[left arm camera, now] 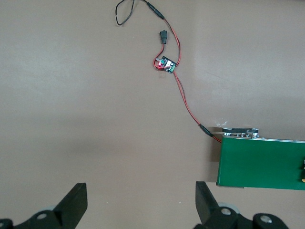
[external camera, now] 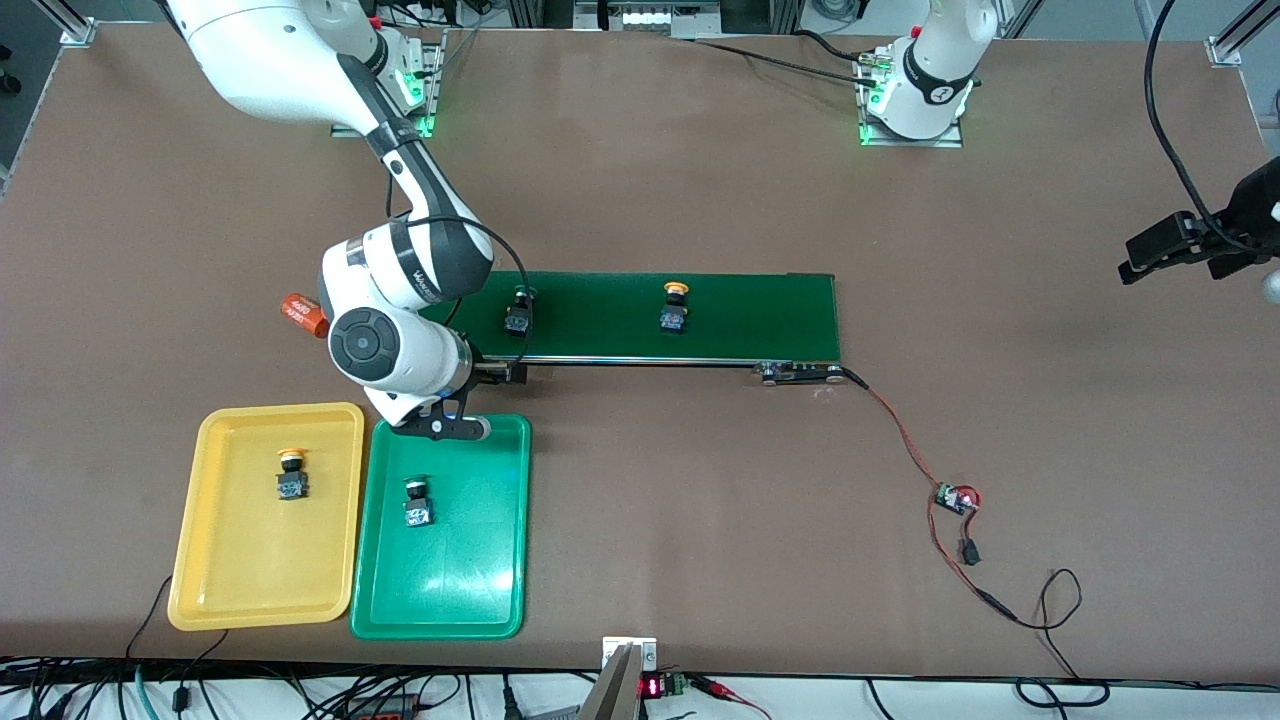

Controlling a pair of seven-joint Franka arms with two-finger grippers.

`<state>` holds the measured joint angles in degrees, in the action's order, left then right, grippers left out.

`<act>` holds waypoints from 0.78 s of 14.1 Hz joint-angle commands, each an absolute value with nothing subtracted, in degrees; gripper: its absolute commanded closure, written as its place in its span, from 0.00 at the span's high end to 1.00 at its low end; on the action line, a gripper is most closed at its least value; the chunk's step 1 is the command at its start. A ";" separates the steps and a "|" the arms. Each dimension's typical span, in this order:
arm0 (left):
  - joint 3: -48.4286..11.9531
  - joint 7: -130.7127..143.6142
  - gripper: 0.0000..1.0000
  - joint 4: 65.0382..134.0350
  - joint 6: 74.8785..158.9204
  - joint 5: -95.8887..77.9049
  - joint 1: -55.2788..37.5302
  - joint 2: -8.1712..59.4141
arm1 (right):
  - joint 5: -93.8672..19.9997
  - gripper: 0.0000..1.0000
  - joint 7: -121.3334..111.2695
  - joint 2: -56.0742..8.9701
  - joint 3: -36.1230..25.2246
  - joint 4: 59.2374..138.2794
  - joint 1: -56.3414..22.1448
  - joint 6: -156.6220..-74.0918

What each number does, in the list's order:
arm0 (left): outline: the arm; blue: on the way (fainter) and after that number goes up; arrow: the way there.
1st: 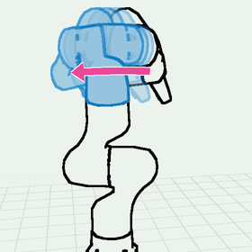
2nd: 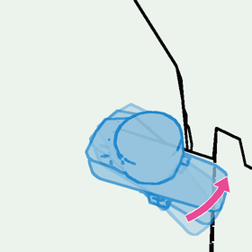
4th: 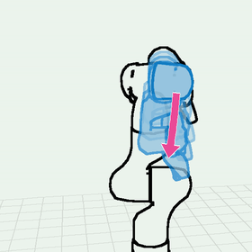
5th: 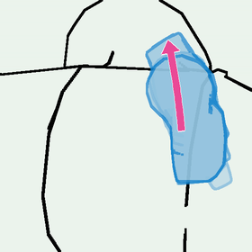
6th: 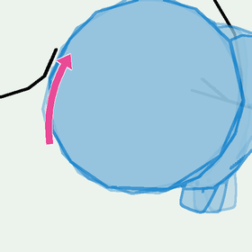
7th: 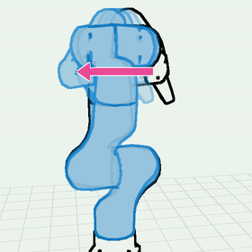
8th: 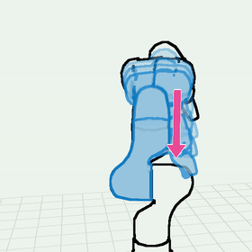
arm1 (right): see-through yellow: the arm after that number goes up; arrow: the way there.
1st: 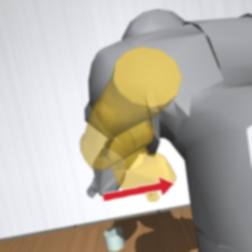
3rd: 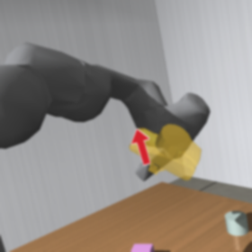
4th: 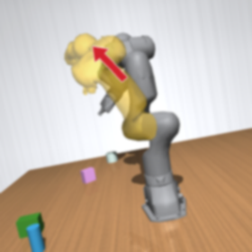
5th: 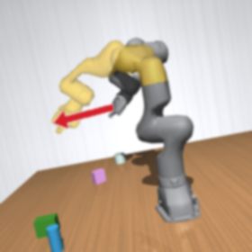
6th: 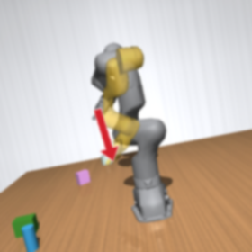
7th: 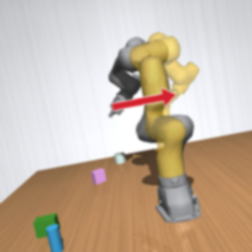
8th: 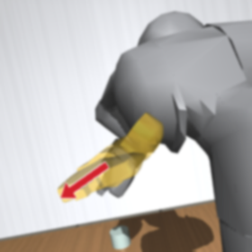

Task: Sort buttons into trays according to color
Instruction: 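Release the button in the green tray and grasp the next belt button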

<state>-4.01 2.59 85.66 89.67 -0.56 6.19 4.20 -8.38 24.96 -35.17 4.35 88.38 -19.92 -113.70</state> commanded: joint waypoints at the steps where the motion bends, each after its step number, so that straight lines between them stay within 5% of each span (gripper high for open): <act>1: -3.96 1.14 1.00 87.01 90.09 -0.62 7.03 3.08 | -12.21 1.00 24.70 -31.73 5.10 93.77 -18.81 -112.68; 8: -3.96 1.14 1.00 86.92 90.00 -0.62 7.65 3.34 | -13.62 0.94 24.17 -32.34 5.10 96.33 -19.25 -112.68; 11: -3.96 1.14 1.00 86.92 89.83 -0.62 7.65 3.34 | -13.71 0.66 21.98 -32.34 5.10 97.21 -18.55 -111.37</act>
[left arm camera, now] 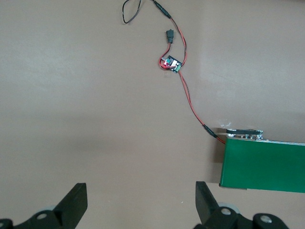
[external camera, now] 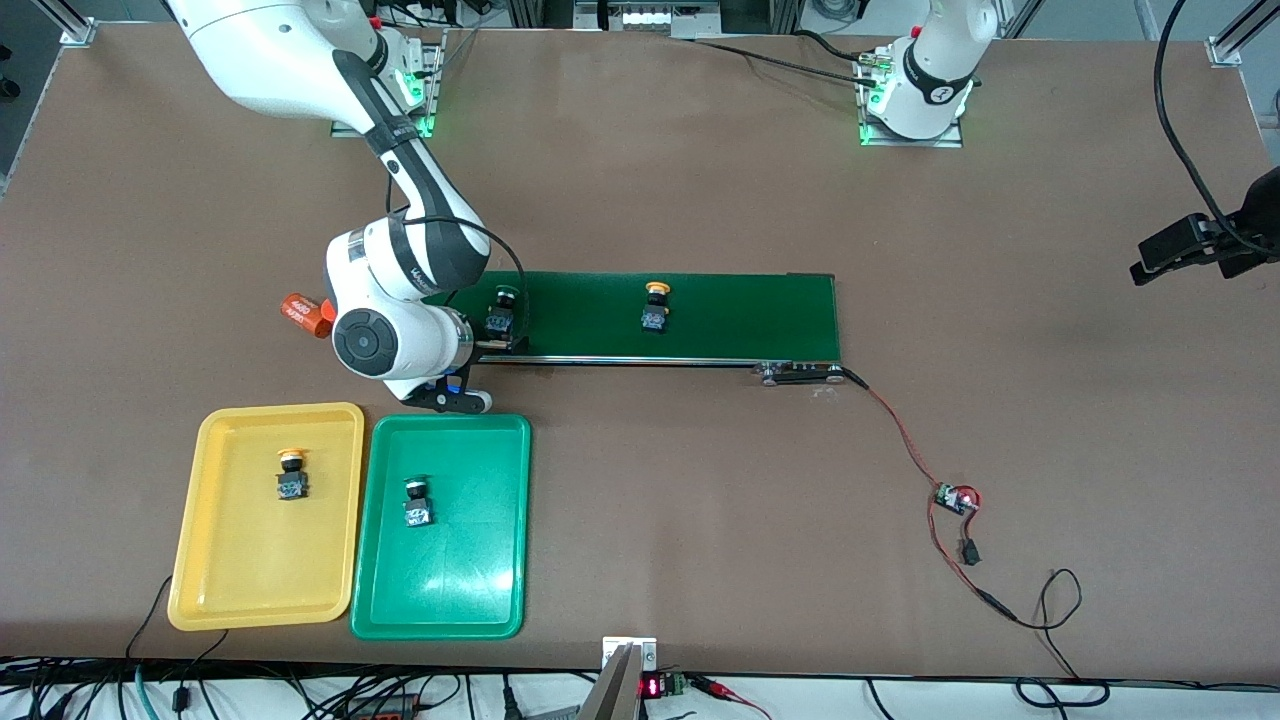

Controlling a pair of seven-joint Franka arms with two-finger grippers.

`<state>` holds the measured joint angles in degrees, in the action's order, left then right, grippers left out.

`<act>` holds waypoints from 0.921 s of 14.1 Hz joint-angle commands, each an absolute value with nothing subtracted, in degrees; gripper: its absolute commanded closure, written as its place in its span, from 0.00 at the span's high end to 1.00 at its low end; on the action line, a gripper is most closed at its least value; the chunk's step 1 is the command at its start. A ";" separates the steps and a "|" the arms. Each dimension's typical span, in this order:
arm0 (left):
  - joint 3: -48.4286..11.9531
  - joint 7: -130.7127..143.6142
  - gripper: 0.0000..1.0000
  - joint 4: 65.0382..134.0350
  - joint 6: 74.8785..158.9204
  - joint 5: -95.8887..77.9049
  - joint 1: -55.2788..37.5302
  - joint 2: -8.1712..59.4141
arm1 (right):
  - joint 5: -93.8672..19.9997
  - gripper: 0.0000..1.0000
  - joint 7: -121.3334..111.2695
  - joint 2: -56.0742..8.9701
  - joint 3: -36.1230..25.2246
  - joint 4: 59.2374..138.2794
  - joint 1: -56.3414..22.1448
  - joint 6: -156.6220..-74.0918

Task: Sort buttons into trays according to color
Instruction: 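Carry the black button into the green tray and open the right gripper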

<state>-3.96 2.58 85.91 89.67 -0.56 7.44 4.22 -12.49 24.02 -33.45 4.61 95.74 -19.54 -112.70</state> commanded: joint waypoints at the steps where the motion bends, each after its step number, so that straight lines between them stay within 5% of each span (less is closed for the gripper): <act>1: -3.96 1.14 1.00 86.92 89.82 -0.62 7.65 3.34 | -13.71 0.54 21.54 -32.34 5.10 97.21 -18.28 -110.92; 3: -3.96 1.23 1.00 86.92 89.74 -0.62 7.65 3.34 | -13.71 0.31 20.13 -32.43 5.10 97.21 -17.32 -109.52; 6: -3.96 1.23 1.00 86.92 89.74 -0.62 7.73 3.34 | -13.71 0.14 18.72 -32.34 5.10 96.77 -16.26 -107.32; 13: -3.96 1.23 1.00 86.75 90.00 -0.70 7.65 3.43 | -10.21 0.12 11.79 -32.51 4.39 84.22 -11.96 -102.74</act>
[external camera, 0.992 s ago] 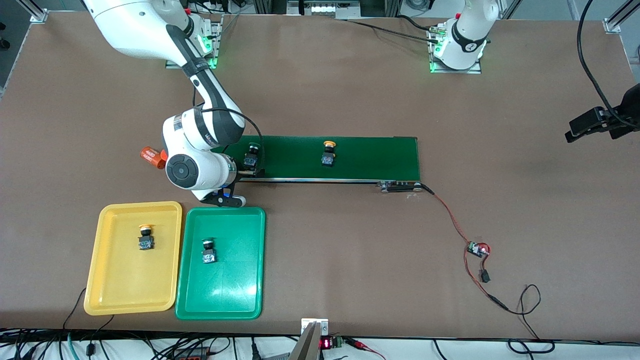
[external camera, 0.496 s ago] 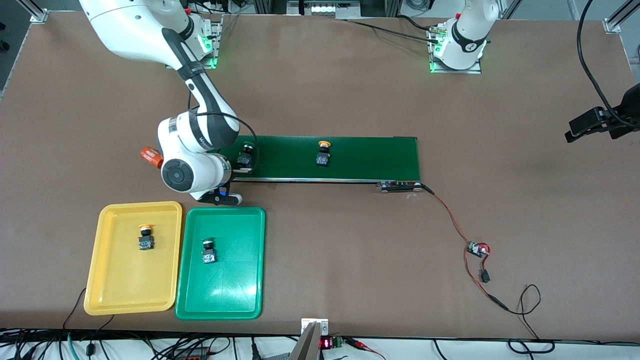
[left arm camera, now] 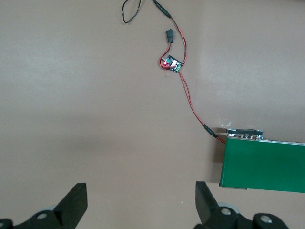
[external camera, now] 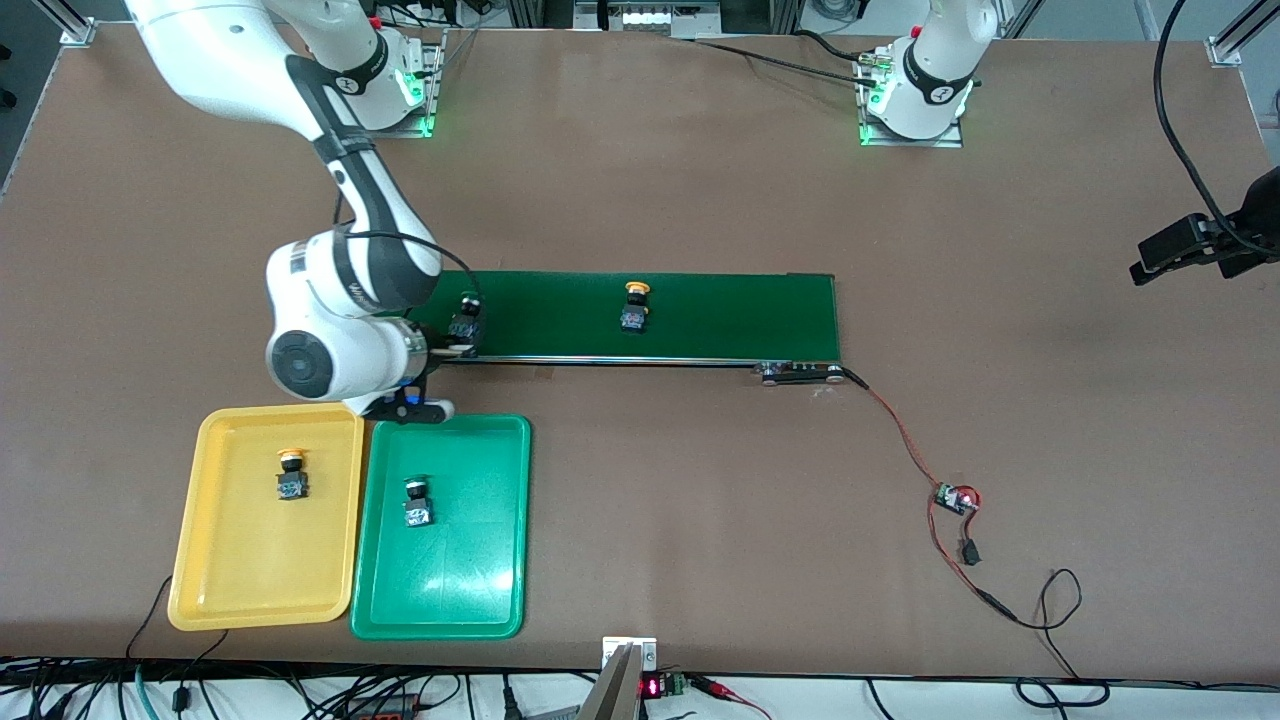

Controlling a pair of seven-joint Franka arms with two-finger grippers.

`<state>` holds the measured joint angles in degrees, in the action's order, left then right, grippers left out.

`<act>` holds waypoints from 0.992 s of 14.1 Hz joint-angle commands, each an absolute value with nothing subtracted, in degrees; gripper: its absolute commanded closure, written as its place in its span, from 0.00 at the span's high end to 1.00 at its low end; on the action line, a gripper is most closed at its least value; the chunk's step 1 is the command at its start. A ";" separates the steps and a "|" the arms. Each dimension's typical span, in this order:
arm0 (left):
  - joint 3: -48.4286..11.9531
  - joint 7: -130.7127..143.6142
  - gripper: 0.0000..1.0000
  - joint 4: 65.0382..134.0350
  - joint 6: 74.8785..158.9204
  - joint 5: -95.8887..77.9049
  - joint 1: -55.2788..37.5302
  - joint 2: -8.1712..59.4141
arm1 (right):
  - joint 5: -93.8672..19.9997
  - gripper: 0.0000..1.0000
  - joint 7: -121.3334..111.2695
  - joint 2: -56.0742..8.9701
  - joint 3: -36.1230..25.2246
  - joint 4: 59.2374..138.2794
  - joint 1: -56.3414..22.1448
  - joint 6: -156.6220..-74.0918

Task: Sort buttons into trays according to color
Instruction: 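Carry the black button into the green tray and open the right gripper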

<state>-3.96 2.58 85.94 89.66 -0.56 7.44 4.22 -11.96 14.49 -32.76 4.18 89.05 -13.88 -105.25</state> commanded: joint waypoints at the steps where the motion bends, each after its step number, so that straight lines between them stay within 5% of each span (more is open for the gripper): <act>1: -3.96 1.23 1.00 86.66 90.09 -0.70 7.65 3.43 | -8.37 0.12 10.82 -33.82 4.31 82.02 -11.78 -103.44; 4: -4.04 1.49 1.00 86.31 90.26 -1.05 7.56 4.22 | -2.91 0.12 4.06 -40.85 1.85 70.25 -11.42 -106.59; 8: -3.96 1.50 1.00 86.31 90.35 -2.20 8.17 5.45 | -1.67 0.12 3.52 -46.83 1.41 68.39 -11.78 -120.03; 14: -3.96 1.49 1.00 86.22 90.53 -2.29 8.53 5.45 | -1.67 0.12 4.48 -52.99 1.49 65.48 -14.23 -125.76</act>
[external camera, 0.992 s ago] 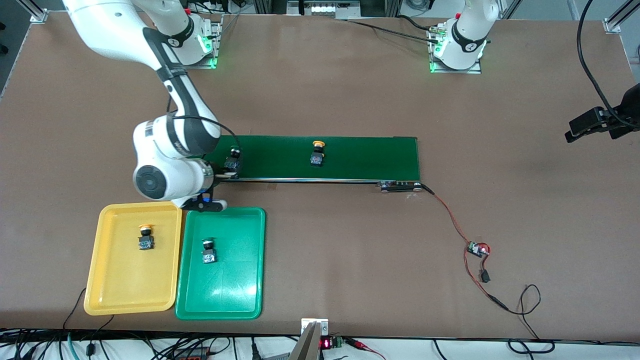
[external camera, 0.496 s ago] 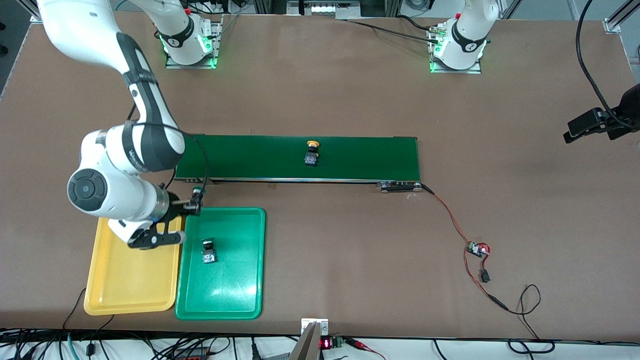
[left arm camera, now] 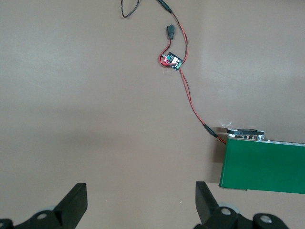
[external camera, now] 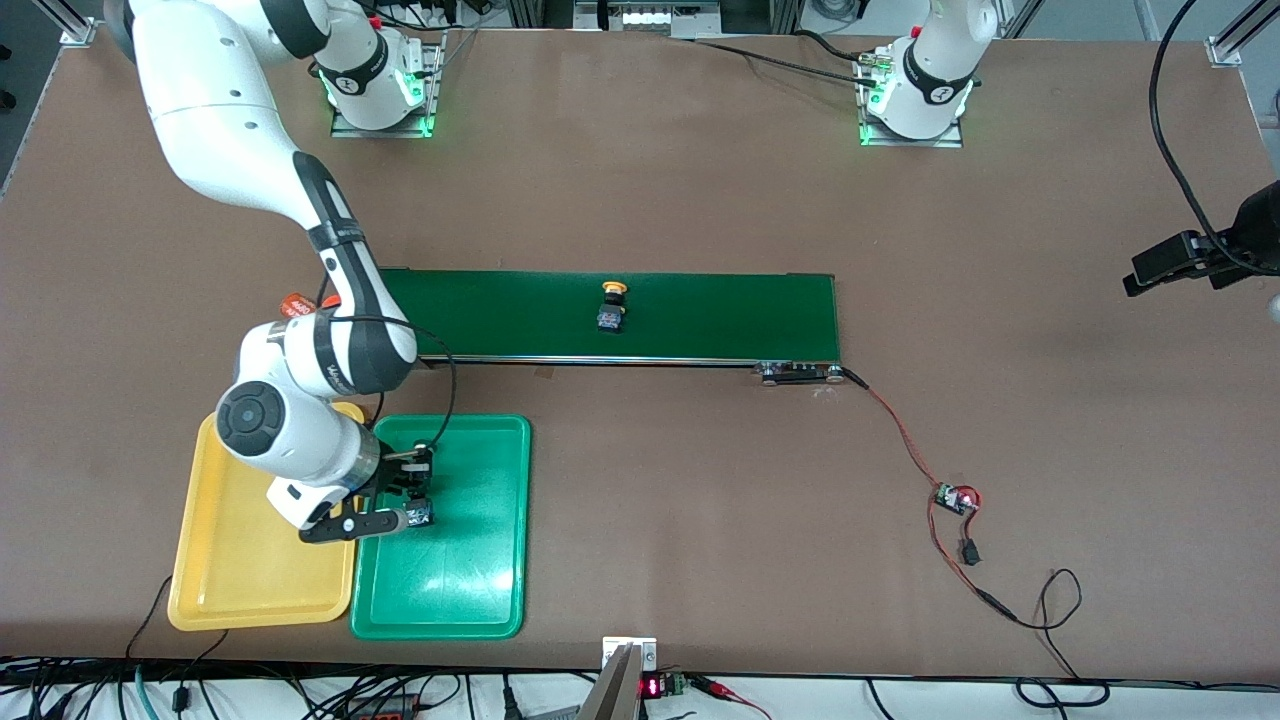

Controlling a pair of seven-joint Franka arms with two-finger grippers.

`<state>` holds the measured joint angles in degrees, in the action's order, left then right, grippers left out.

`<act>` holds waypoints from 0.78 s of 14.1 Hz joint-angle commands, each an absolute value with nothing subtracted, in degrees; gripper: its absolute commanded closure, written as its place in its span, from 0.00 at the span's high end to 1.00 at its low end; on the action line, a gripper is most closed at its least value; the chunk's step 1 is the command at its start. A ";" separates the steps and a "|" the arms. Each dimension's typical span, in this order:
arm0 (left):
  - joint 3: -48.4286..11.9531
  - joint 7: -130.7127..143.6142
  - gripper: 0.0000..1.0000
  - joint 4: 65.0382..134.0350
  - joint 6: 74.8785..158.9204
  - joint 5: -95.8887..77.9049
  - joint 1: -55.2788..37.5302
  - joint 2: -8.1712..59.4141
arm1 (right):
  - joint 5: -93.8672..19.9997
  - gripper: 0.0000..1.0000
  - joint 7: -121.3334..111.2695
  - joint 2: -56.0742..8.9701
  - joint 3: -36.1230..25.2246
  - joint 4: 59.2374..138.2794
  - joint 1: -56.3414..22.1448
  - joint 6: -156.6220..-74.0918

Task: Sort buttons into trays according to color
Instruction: 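Carry the black button into the green tray and open the right gripper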

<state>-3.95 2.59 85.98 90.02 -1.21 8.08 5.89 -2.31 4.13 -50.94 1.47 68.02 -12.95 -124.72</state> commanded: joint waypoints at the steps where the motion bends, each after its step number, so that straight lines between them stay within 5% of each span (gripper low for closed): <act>1: -3.96 1.49 1.00 86.22 90.53 -2.29 8.53 5.45 | -1.67 0.12 4.57 -53.52 1.49 65.48 -14.67 -126.73; 3: -3.96 1.49 1.00 86.22 92.01 -2.11 8.53 5.45 | -1.58 0.13 4.57 -53.96 1.49 65.57 -15.38 -127.09; 6: -3.96 1.49 1.00 86.22 92.20 -2.20 8.53 5.54 | -1.58 0.37 4.66 -54.49 1.41 65.57 -16.08 -127.09; 7: -3.96 1.49 1.00 86.22 92.20 -2.28 8.53 5.54 | -1.58 0.49 4.66 -54.58 1.41 65.65 -16.08 -127.35; 9: -3.96 1.58 1.00 86.22 92.20 -2.37 8.53 5.62 | -1.58 0.95 4.75 -54.32 1.49 65.65 -16.08 -127.35; 11: -3.96 1.58 1.00 86.22 92.20 -2.46 8.53 5.80 | -1.50 1.00 4.92 -53.36 1.41 65.65 -15.82 -126.74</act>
<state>-3.95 2.59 85.98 91.71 -1.24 8.16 5.90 -2.30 4.24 -53.59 1.42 67.10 -15.97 -127.42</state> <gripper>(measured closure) 0.000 0.357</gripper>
